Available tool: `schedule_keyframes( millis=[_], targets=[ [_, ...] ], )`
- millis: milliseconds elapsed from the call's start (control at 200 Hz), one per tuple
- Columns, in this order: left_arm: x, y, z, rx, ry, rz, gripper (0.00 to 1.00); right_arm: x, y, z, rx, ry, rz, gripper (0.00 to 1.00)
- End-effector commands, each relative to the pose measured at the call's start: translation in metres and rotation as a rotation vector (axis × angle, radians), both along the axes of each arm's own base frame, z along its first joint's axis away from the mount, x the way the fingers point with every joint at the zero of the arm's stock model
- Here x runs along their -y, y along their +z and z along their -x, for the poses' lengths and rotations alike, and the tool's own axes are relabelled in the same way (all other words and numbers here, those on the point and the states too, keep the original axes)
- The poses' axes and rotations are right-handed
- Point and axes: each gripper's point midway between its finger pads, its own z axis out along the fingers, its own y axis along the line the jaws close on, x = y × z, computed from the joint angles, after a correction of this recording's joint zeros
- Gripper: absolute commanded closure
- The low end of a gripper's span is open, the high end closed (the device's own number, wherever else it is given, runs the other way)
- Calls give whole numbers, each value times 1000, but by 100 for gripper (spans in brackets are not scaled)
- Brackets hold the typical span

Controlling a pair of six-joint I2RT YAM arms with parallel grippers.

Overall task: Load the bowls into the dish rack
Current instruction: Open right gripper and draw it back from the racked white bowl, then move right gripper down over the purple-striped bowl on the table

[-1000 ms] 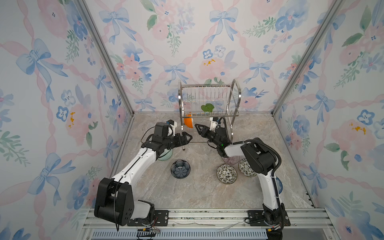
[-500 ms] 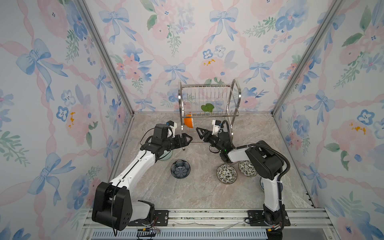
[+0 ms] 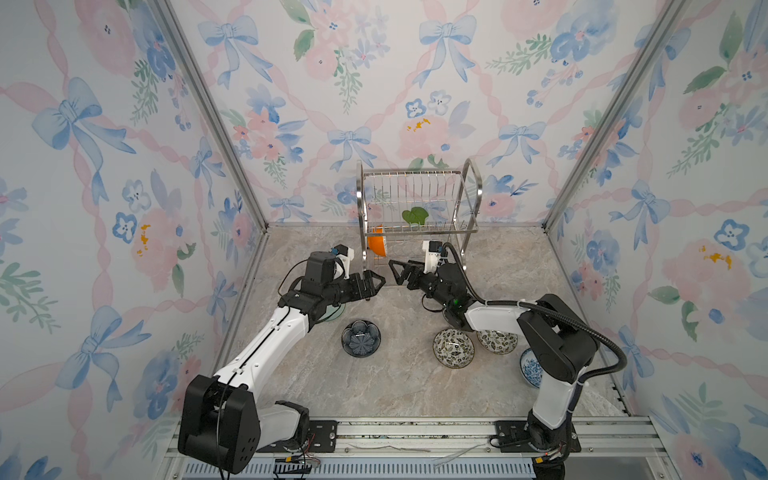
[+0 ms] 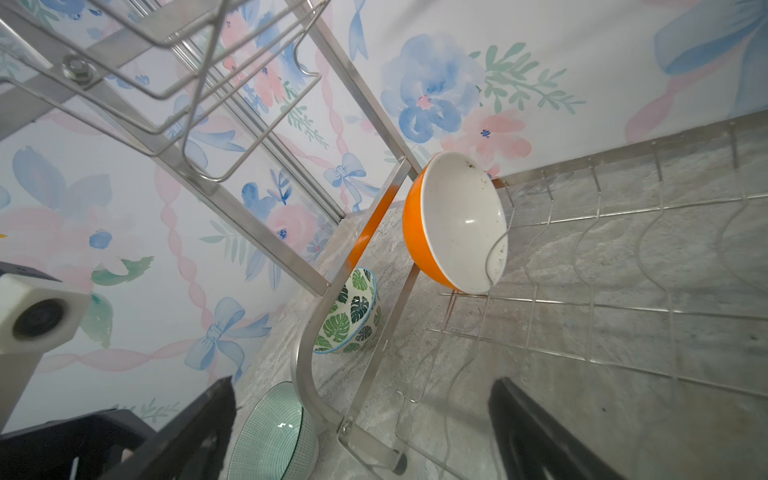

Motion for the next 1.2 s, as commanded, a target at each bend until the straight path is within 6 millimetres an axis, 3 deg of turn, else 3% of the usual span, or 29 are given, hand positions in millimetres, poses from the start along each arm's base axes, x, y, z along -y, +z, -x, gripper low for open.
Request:
schedule_keyframes(
  millis=[0, 160, 175, 295, 670, 880, 1195],
  targets=[
    [5, 10, 11, 30, -24, 18, 2, 16, -18, 10, -41, -38, 171, 3],
    [5, 19, 20, 66, -37, 24, 2, 37, -26, 24, -90, -71, 357, 3],
    [5, 20, 21, 69, -38, 24, 2, 41, -17, 27, -80, -80, 375, 3],
    [9, 24, 25, 85, -53, 25, 2, 65, -16, 38, -107, -136, 529, 4],
    [43, 25, 44, 131, -129, 45, 2, 130, -32, 77, -266, -257, 797, 3],
    [54, 20, 48, 130, -143, 81, 2, 149, -49, 89, -358, -292, 887, 4],
    [60, 13, 52, 125, -157, 75, 2, 147, -70, 93, -396, -266, 877, 3]
  ],
)
